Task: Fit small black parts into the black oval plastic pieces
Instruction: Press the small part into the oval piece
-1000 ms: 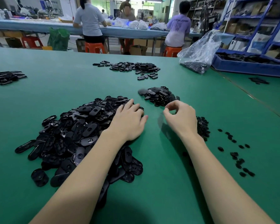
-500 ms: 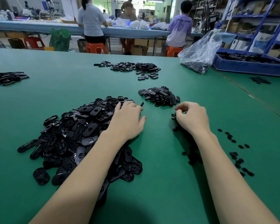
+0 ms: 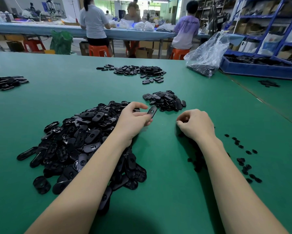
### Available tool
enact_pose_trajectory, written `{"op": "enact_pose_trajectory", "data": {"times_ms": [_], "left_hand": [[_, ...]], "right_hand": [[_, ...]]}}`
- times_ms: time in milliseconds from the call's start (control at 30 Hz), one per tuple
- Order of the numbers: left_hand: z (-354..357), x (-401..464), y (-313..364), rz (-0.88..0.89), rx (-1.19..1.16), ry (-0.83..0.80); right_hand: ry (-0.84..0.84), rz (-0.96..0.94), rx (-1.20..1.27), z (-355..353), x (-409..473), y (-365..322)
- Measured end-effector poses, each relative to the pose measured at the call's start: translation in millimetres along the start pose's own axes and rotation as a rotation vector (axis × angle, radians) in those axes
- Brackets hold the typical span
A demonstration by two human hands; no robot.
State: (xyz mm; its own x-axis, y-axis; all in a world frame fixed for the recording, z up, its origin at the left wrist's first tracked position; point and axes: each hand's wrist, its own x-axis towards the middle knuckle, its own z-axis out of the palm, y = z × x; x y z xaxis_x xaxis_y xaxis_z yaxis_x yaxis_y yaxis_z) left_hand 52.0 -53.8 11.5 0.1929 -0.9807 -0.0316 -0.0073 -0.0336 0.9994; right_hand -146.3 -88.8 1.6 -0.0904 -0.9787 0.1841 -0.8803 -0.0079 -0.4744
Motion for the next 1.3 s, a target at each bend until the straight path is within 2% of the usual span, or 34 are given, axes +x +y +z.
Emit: {"op": "enact_pose_trajectory", "data": {"times_ms": [67, 167, 267, 333, 733, 1300], "left_hand": [[0.1, 1.3, -1.4, -0.023, -0.046, -0.001], [0.8, 2.9, -4.3, -0.028, -0.069, -0.022], [1.9, 3.7, -6.1, -0.019, -0.087, -0.038], [3.1, 3.4, -6.1, -0.011, -0.097, -0.057], [2.7, -0.8, -2.5, -0.022, -0.066, -0.122], [2.0, 0.1, -2.3, -0.04, -0.098, -0.13]], "right_hand": [[0.003, -0.026, 0.09, -1.2, 0.7, -2.5], [-0.027, -0.038, 0.384, -3.3, 3.2, -10.3], [-0.171, -0.039, 0.69, -7.5, -0.1, -20.9], [-0.262, -0.047, 0.798, -10.1, -2.8, -24.9], [-0.325, 0.05, 0.862, -15.5, -6.4, -32.4], [-0.258, 0.077, 0.811, -9.6, -7.3, -37.4]]}}
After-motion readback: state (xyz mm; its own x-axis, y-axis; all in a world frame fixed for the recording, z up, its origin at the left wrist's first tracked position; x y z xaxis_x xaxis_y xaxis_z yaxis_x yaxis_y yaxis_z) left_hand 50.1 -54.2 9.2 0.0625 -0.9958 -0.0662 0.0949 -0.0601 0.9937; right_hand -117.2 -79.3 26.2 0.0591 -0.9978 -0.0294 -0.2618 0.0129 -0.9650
